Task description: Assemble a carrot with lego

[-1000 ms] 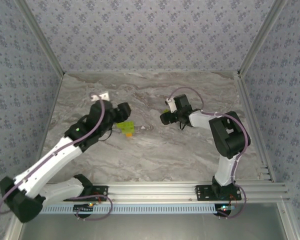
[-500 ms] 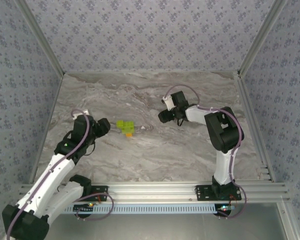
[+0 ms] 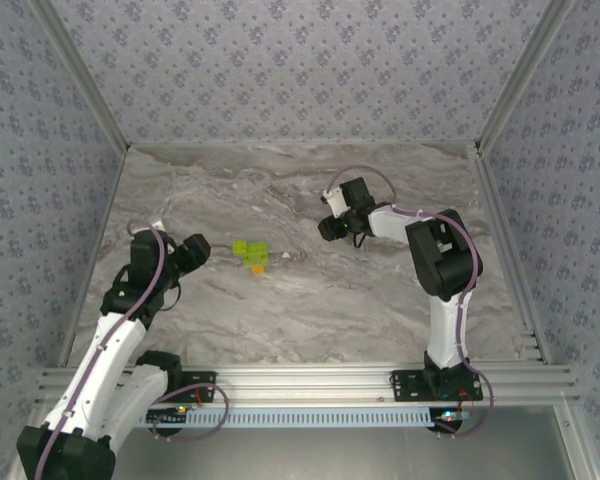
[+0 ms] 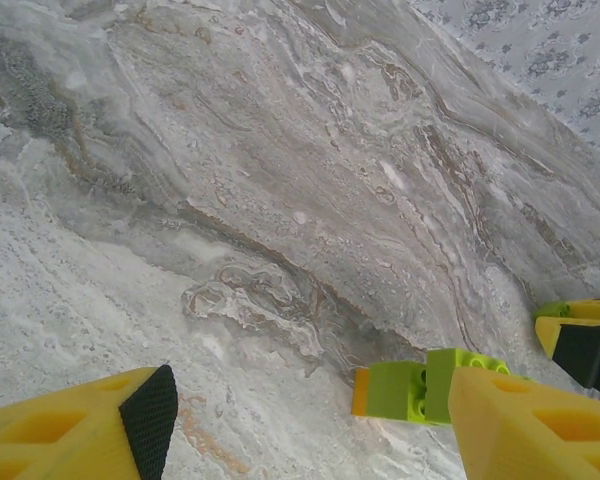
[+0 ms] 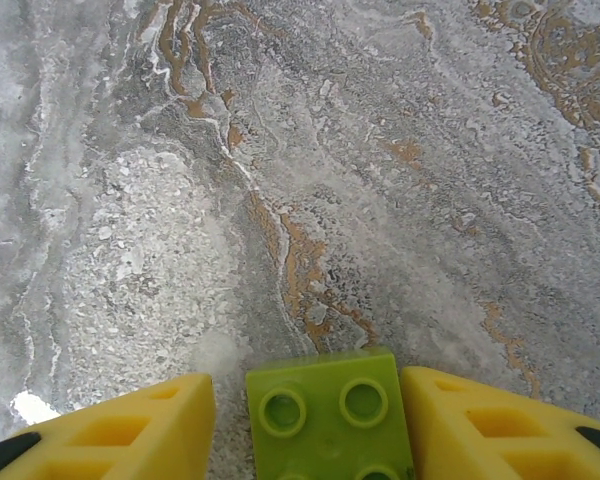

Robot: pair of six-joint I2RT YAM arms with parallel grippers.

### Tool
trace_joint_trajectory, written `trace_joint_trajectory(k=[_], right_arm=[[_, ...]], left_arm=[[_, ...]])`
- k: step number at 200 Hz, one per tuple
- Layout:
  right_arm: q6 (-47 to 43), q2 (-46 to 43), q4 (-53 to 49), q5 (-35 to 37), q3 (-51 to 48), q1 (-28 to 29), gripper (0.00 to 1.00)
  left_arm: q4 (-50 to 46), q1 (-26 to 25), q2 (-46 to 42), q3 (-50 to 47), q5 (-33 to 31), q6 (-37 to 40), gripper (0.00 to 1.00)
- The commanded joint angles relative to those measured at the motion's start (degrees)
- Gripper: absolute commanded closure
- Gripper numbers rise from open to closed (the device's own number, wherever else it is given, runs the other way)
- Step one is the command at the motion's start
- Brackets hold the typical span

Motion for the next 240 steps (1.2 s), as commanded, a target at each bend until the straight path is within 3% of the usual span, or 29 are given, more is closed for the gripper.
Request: trace_joint_trajectory(k=[1, 51, 91, 148, 223, 240], right_arm=[[-0.5, 0.6, -2.9, -1.6, 0.7, 0.0, 0.45], [-0.4, 0.6, -3.5, -0.5, 0.4, 0.6, 0.45], [-0.6, 0.6, -4.2, 1.3, 0.0, 1.8, 0.38], [0.7, -0.3, -3.1, 1.3, -1.8, 2.2, 0.40], [6.2, -2.5, 11.2, 2.0, -15.3, 2.6, 0.42], [6.5, -3.0, 12.9, 2.5, -16.8, 3.0, 0.47]], left_arm=[[1.1, 1.0, -0.6, 0.1, 2.5, 1.3, 0.27], [1.5, 1.7, 0.0, 0.2, 4.0, 2.1, 0.27], [1.5, 2.2, 0.0, 0.1, 4.8, 3.0, 0.27], [1.2, 3.2, -0.6, 0.2, 6.2, 3.2, 0.27], [1.5, 3.3, -0.3, 0.1, 6.5, 3.3, 0.27], [1.7, 3.2, 0.1, 0.3, 6.5, 3.2, 0.27]])
